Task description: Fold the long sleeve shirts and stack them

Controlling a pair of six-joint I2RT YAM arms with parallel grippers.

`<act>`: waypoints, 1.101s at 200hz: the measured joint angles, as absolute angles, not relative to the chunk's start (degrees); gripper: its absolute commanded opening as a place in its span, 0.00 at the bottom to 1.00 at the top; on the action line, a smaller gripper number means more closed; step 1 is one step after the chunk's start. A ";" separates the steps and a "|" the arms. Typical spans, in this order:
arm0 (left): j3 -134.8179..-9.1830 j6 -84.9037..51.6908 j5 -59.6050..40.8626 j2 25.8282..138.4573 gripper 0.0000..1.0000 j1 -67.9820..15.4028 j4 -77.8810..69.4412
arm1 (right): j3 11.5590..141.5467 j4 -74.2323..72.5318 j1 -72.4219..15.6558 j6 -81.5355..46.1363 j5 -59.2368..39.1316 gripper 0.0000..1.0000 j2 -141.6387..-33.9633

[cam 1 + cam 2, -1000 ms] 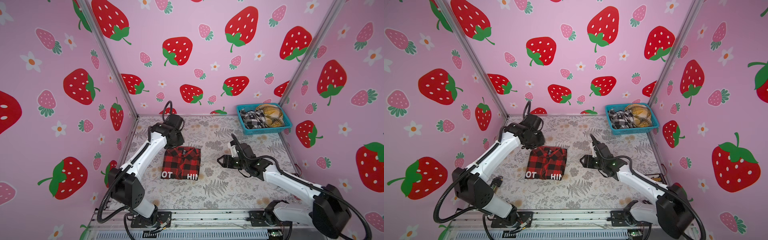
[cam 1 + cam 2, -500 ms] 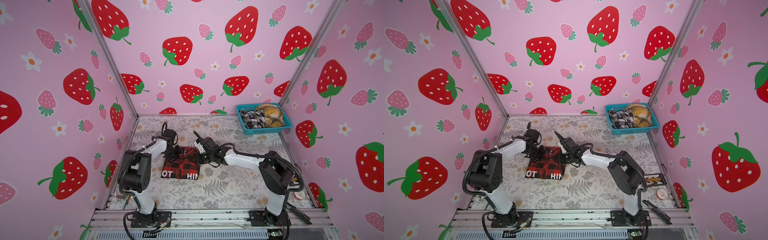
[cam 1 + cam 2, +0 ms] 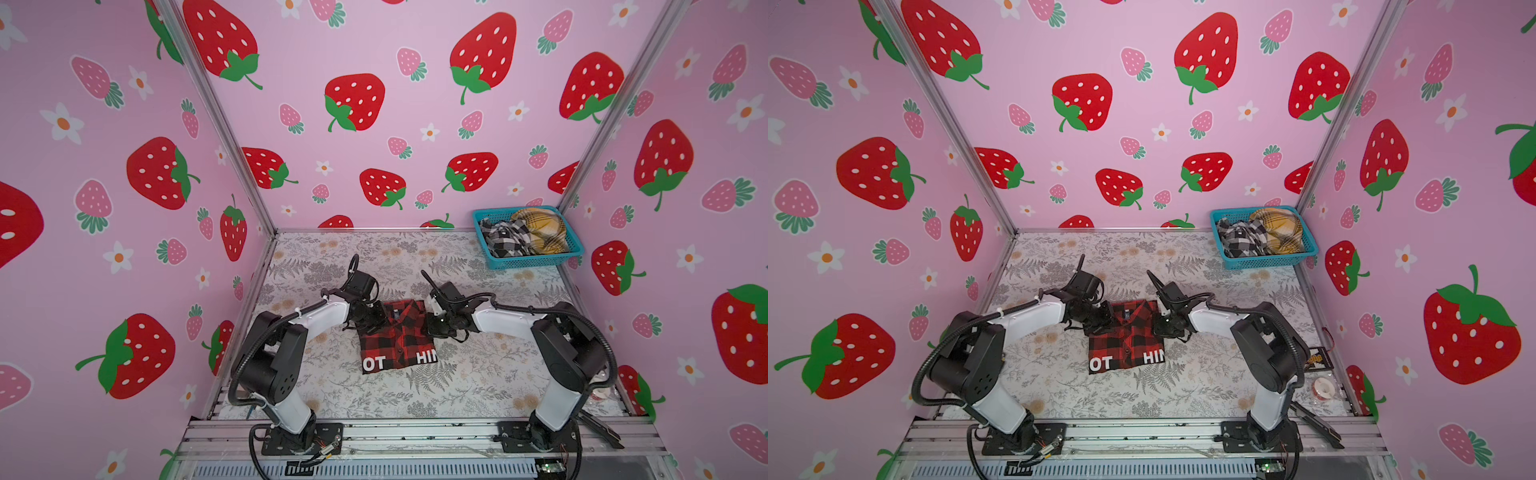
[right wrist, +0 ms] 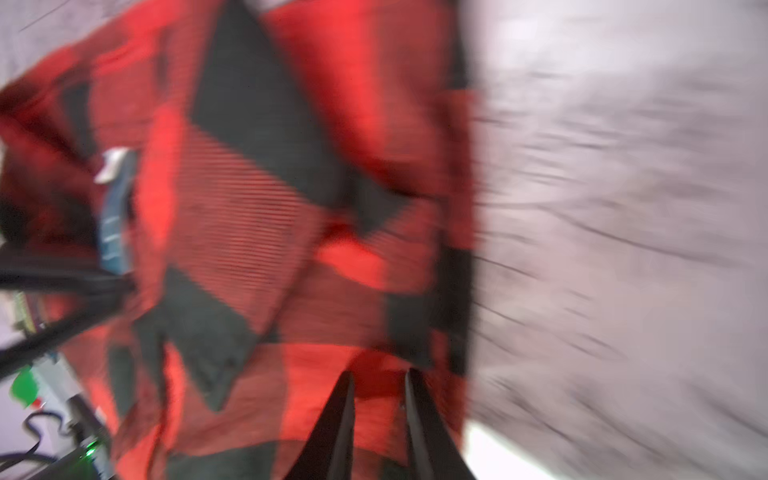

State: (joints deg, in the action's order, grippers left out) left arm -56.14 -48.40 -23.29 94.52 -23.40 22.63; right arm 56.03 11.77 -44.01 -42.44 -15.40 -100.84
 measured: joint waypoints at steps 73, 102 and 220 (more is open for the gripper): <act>-61.89 -45.47 -24.45 95.42 0.00 -17.61 27.11 | 63.20 17.96 -44.88 -39.55 -15.35 0.28 -92.36; -57.69 -45.30 -25.67 94.94 0.00 -15.73 26.92 | 67.99 16.51 -45.39 -38.94 -17.43 0.27 -97.54; -56.31 -46.35 -33.80 104.33 0.00 -9.50 19.00 | 72.51 11.20 -44.69 -39.05 -21.19 0.24 -113.67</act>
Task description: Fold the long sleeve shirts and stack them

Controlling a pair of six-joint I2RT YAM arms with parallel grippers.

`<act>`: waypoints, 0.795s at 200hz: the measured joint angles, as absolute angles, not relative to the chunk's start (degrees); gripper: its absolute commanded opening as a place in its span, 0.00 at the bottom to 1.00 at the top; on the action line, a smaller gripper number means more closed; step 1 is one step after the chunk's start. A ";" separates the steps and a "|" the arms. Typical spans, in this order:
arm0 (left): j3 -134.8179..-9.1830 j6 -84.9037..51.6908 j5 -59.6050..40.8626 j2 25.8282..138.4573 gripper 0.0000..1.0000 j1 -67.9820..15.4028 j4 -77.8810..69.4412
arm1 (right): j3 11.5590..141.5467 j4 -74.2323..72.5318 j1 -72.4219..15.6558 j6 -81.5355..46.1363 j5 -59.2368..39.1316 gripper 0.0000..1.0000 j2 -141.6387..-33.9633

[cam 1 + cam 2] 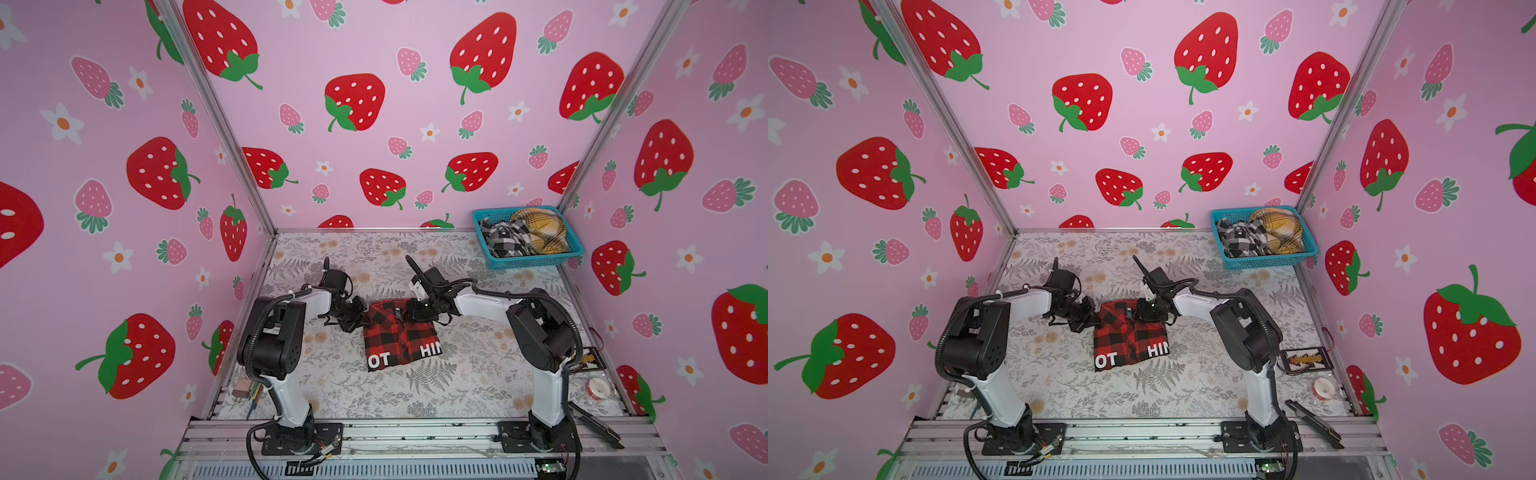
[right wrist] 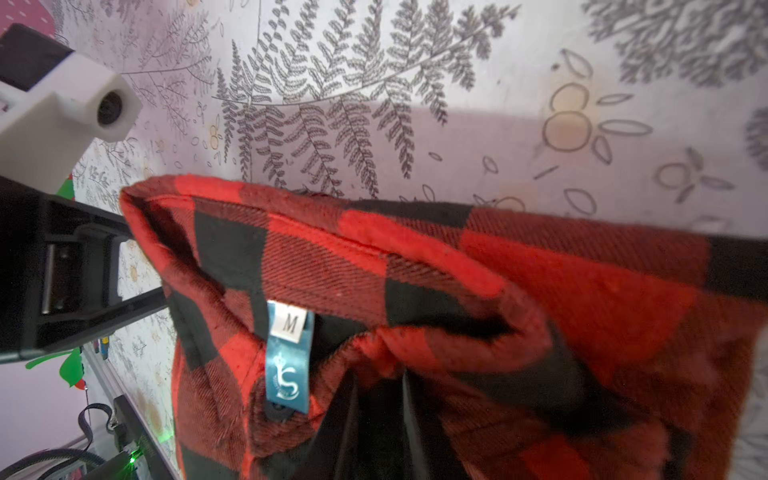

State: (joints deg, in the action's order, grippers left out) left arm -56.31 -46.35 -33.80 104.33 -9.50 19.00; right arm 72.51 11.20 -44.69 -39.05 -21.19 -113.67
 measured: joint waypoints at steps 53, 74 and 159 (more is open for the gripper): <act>-56.51 -44.97 -30.00 99.68 0.05 -9.02 23.49 | 72.99 16.69 -49.06 -37.56 -15.81 0.26 -105.12; -56.86 -44.27 -28.51 94.43 0.05 -9.08 26.70 | 72.99 17.04 -51.79 -37.65 -14.79 0.25 -101.71; -65.01 -46.35 -31.27 106.67 0.00 -14.13 24.01 | 66.63 11.46 -55.16 -42.00 -14.63 0.19 -107.20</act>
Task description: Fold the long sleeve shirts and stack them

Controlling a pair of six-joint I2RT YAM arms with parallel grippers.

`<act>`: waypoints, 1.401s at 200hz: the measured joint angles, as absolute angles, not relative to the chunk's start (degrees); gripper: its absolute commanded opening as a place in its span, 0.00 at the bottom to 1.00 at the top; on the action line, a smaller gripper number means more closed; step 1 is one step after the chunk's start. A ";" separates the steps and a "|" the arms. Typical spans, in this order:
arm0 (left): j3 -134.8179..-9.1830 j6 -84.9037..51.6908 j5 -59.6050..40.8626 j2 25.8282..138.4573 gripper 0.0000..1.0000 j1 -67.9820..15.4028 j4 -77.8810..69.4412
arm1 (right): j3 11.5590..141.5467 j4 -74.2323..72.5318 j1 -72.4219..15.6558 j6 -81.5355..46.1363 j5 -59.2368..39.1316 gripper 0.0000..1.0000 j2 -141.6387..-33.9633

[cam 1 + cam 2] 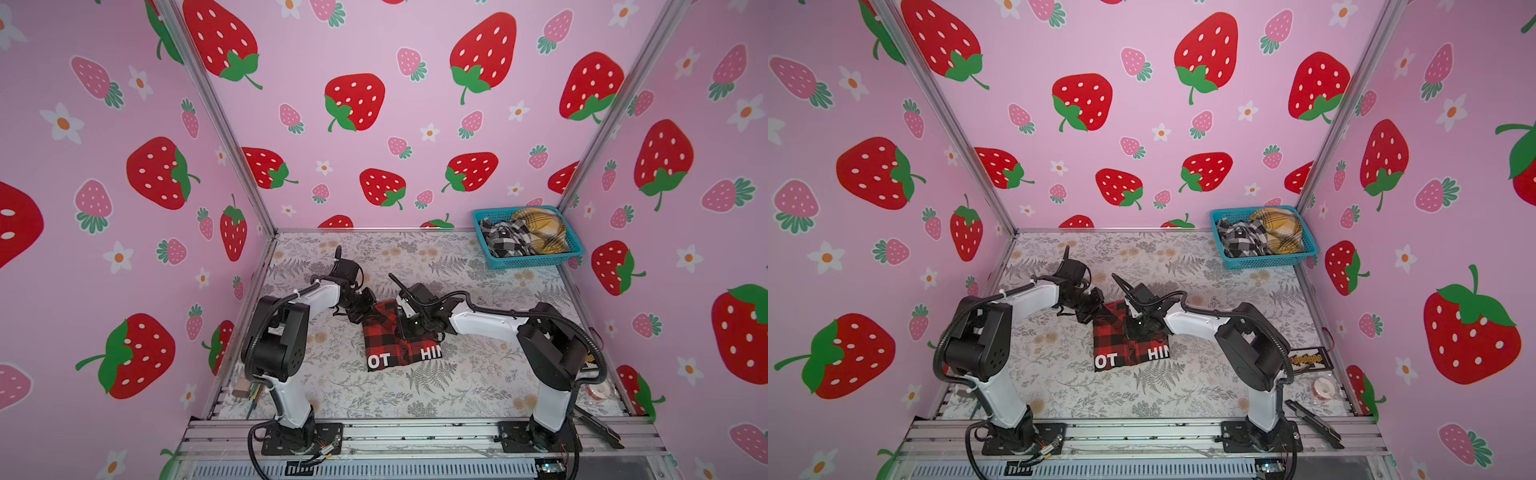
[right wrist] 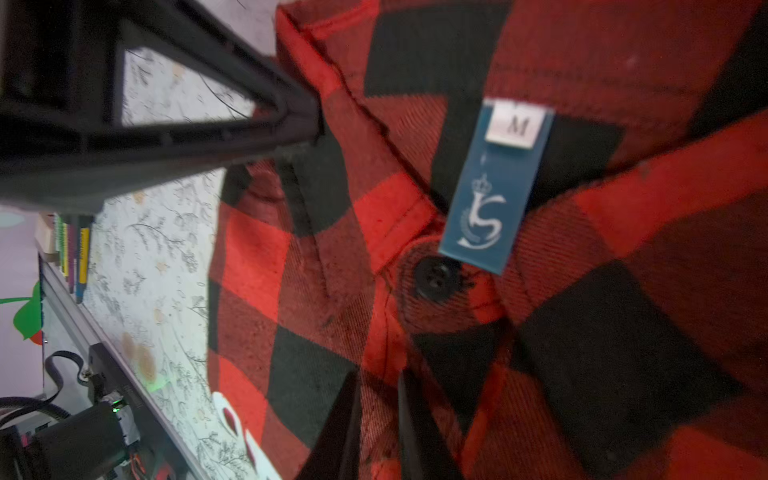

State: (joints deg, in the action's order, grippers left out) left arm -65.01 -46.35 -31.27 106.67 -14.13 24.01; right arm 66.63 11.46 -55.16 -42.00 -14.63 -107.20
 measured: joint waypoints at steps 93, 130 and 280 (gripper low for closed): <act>-72.99 -45.30 -32.77 111.68 0.17 -14.20 25.15 | 60.84 15.18 -55.72 -42.98 -9.74 0.25 -90.50; -69.60 -45.06 -30.92 100.29 0.18 -14.31 25.96 | 54.81 15.27 -55.72 -43.66 -9.50 0.25 -86.61; -46.78 -49.58 -31.44 92.31 0.04 -18.85 20.88 | 51.86 22.81 -55.72 -43.48 -7.79 0.24 -91.00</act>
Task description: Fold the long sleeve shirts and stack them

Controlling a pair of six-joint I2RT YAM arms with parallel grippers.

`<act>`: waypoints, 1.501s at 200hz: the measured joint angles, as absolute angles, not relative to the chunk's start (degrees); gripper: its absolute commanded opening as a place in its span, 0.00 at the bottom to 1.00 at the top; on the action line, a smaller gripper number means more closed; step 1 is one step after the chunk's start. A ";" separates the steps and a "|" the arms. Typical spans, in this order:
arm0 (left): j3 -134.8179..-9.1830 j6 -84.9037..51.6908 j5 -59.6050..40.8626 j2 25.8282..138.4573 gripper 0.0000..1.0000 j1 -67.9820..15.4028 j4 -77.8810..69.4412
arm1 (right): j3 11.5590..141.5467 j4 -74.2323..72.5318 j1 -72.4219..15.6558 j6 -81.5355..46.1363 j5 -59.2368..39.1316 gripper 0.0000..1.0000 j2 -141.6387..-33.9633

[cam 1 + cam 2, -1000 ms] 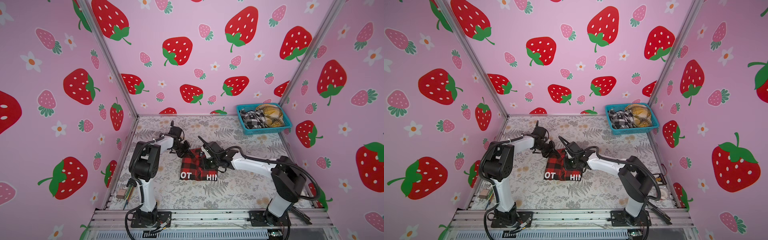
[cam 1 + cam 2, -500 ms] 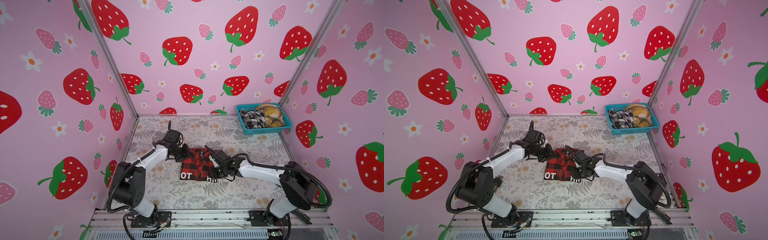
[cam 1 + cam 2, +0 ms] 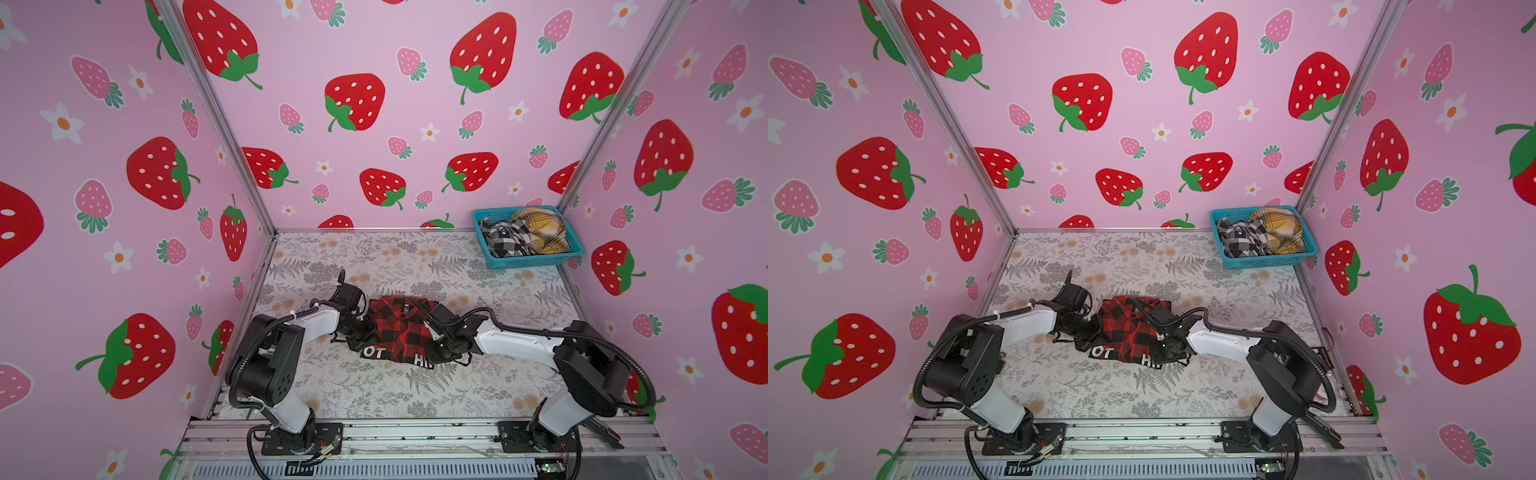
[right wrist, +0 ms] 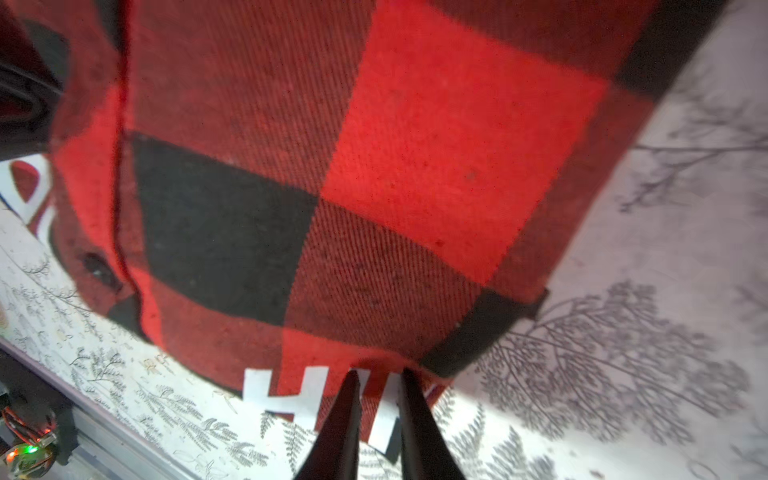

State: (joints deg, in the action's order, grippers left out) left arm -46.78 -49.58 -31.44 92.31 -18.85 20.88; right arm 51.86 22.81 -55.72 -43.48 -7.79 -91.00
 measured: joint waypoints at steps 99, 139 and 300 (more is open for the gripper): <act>-49.12 -57.21 -28.53 88.62 0.00 -34.04 17.61 | 70.26 22.96 -50.26 -39.44 -7.14 0.19 -100.86; -46.13 -59.94 -28.51 92.25 0.00 -35.40 13.74 | 70.00 21.23 -49.87 -39.38 -8.19 0.18 -107.22; -59.02 -44.62 -8.82 68.23 0.38 -32.62 29.17 | 59.02 17.80 -46.24 -36.01 -3.90 0.34 -78.35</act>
State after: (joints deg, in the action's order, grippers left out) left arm -59.02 -44.62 -8.82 68.23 -32.62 29.17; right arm 59.02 17.80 -46.24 -36.01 -3.90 -78.35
